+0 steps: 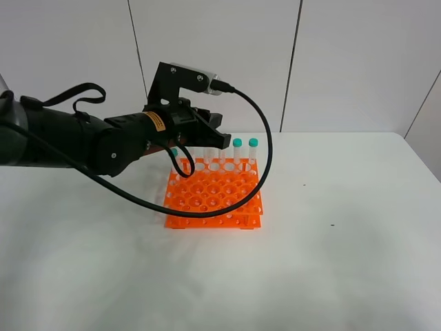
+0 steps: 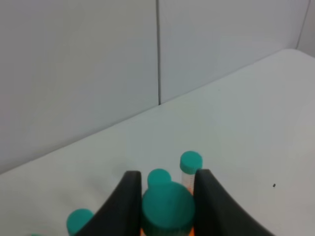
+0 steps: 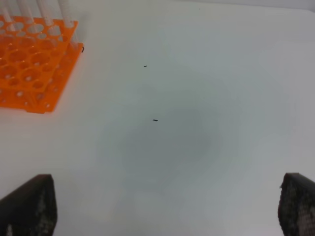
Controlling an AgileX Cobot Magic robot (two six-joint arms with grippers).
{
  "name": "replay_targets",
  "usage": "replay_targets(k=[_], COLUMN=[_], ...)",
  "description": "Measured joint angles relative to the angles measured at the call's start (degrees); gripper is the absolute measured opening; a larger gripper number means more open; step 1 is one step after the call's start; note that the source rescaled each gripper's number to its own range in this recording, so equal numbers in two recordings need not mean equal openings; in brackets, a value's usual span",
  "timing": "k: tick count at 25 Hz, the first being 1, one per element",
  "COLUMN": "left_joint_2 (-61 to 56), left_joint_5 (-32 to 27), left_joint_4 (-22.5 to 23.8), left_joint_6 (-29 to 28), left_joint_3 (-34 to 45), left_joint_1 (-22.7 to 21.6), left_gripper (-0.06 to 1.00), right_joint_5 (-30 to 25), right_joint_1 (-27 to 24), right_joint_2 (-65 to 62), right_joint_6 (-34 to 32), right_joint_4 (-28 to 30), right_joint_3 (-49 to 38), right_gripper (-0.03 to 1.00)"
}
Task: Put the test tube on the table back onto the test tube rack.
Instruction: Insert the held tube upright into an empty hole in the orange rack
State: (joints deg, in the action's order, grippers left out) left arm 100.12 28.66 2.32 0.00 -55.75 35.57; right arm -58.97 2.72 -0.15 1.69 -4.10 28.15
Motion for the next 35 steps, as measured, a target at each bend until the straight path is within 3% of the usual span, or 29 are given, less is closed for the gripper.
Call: replay_targets(k=[9, 14, 18, 23, 35], left_joint_2=[0.3, 0.3, 0.38, 3.12, 8.42], left_joint_5=[4.21, 5.53, 6.92, 10.39, 14.61], left_joint_4=[-3.38, -3.38, -3.72, -4.68, -4.55], left_joint_6=[0.0, 5.66, 7.06, 4.96, 3.41], left_joint_3=[4.37, 4.37, 4.37, 4.37, 4.37], left_joint_1=[-2.66, -2.66, -4.06, -6.42, -4.87], left_gripper=[0.01, 0.01, 0.01, 0.01, 0.01], right_joint_5=[0.0, 0.0, 0.0, 0.0, 0.0], right_joint_1=[0.0, 0.0, 0.0, 0.0, 0.0], right_joint_2=[0.0, 0.0, 0.0, 0.0, 0.0], right_joint_6=[0.0, 0.0, 0.0, 0.0, 0.0], right_joint_4=[0.0, 0.0, 0.0, 0.0, -0.05], right_joint_3=[0.0, 0.0, 0.0, 0.0, 0.0], right_gripper=[1.0, 1.0, 1.0, 1.0, 1.0])
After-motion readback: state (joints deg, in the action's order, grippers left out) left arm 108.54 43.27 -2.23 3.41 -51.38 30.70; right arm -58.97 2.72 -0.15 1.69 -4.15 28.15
